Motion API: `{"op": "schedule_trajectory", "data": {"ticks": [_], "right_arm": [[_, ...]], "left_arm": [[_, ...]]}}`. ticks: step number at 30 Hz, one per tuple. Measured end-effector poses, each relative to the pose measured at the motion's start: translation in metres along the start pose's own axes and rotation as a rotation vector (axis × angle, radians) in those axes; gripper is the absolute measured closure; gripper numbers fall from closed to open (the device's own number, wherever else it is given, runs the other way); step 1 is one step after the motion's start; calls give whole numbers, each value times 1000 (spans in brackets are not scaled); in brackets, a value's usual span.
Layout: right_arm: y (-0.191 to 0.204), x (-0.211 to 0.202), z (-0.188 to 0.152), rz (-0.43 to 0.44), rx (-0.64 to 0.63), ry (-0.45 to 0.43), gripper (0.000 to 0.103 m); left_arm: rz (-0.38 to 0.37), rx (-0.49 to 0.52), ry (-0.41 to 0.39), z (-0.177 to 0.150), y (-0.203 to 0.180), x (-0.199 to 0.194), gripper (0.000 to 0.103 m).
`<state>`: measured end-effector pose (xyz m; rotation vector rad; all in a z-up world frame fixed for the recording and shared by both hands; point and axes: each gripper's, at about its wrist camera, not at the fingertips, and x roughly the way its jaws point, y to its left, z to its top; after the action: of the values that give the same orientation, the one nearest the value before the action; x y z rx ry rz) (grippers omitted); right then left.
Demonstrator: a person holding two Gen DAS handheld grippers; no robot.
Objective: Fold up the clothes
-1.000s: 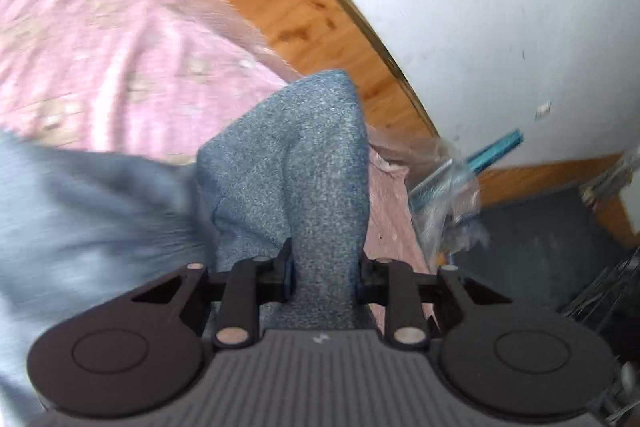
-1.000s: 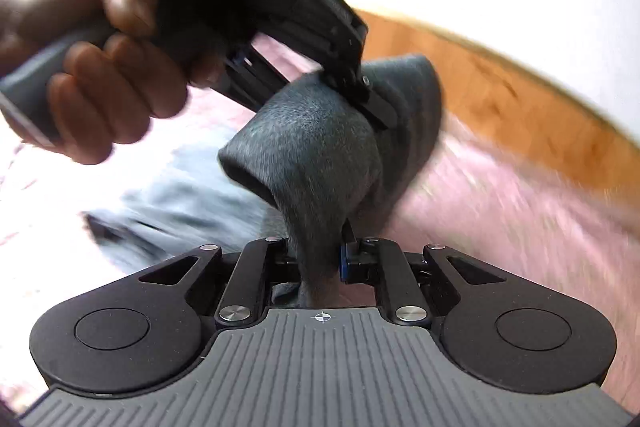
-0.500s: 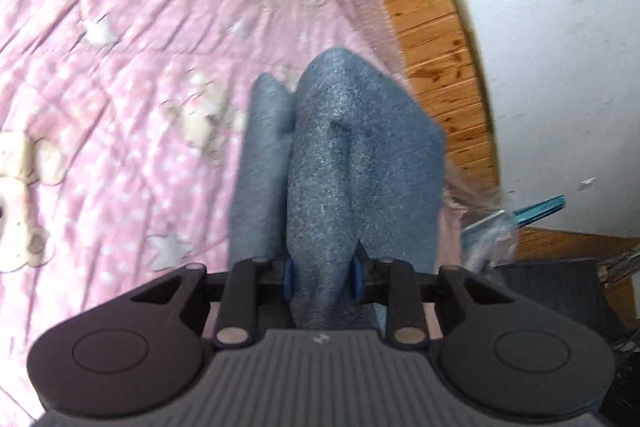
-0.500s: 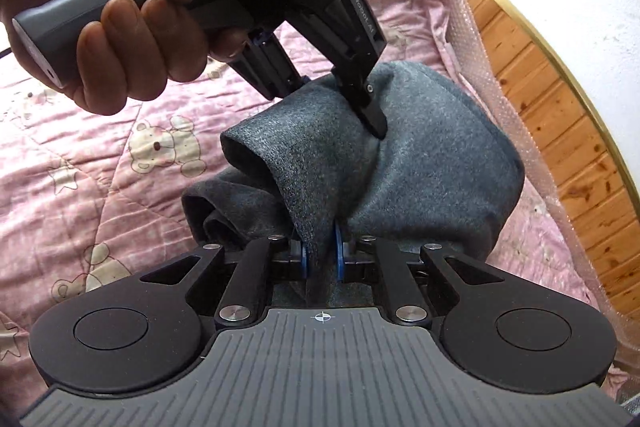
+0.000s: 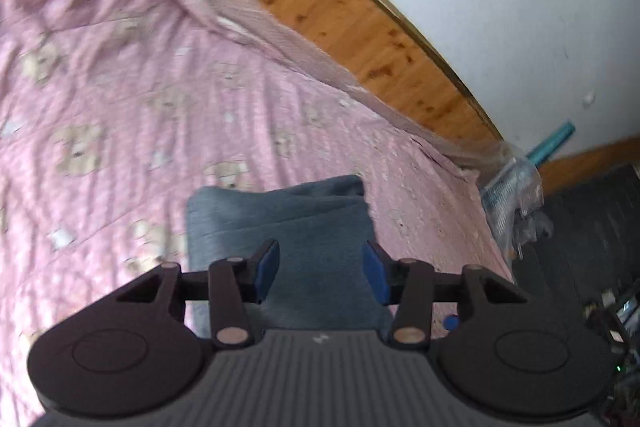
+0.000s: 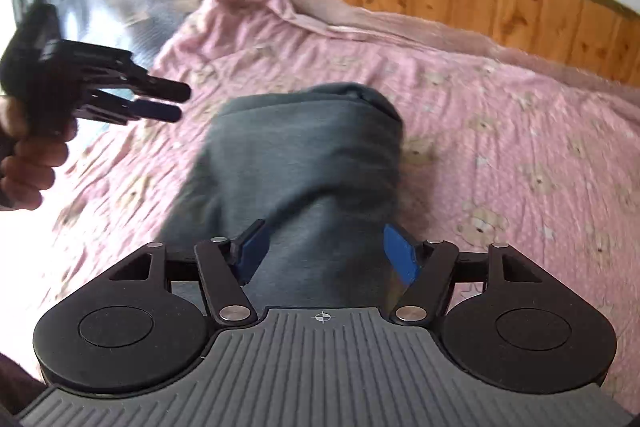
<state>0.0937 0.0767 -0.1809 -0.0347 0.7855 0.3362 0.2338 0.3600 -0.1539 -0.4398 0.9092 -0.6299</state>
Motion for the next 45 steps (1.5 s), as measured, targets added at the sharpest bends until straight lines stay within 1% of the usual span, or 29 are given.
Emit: {"op": "schedule_trajectory", "data": {"ticks": [1,3,4,6,7,10,12,13,14,15,16,17,19,22,24,25,26,27,29,30,31,34,37,39,40,41,42,43,45], "right_arm": [[-10,8,-2,-8,35,-2,52],[-12,24,-11,7,52,-4,54],[-10,35,-16,16,50,12,55],[-9,60,-29,27,58,60,56],[-13,65,-40,36,86,64,54],[-34,69,-61,80,208,77,49],[-48,63,-57,122,268,103,46],[-55,60,-54,143,293,116,41],[-63,55,-49,155,315,106,39],[-71,50,-42,162,334,82,31],[-79,46,-37,169,351,58,18],[-86,43,-31,178,365,34,14],[-97,52,-27,219,391,53,12],[-99,85,-36,300,417,142,14],[-97,102,-44,350,428,179,15],[-94,104,-46,367,428,169,20],[-92,106,-46,389,432,175,28],[-89,109,-46,399,437,193,43],[-89,108,-39,398,423,208,55],[-92,104,-32,407,410,217,65],[-95,101,-25,415,396,226,86],[-126,72,26,440,252,247,92],[-164,57,86,397,29,278,93],[-194,69,114,309,-31,271,91],[-209,79,124,268,-29,267,84],[-224,91,128,221,-5,267,72],[-237,98,126,157,49,263,49],[-251,102,122,83,115,257,49],[-270,81,103,32,265,198,51]], "left_arm": [[8,50,16,7,-10,18,55],[78,115,78,8,-19,64,56],[115,113,104,7,-13,84,59],[181,88,126,1,9,112,80],[209,75,130,-1,19,124,84],[300,15,124,9,27,125,85],[278,-29,97,17,24,103,80],[260,-37,60,18,22,83,70],[249,-44,25,19,19,64,54],[265,-48,0,15,20,47,44],[281,-52,-25,11,20,29,32],[298,-58,-41,6,22,14,29],[315,-106,-5,-13,33,10,29],[266,-222,61,-43,58,24,29],[245,-254,60,-57,65,38,30],[217,-256,28,-59,65,39,28],[192,-263,1,-61,65,41,44],[174,-288,-3,-61,65,44,52],[158,-314,-15,-62,61,45,70],[160,-330,-22,-63,56,41,74],[160,-359,-30,-64,49,36,79],[140,-425,-49,-73,0,23,82],[143,-458,-34,-89,-57,43,77],[204,-479,-12,-99,-75,74,70],[252,-463,0,-104,-78,86,69],[300,-447,12,-108,-80,98,69],[337,-432,21,-112,-83,108,68],[333,-423,19,-113,-84,106,68],[295,-406,-8,-113,-88,93,66]]}}
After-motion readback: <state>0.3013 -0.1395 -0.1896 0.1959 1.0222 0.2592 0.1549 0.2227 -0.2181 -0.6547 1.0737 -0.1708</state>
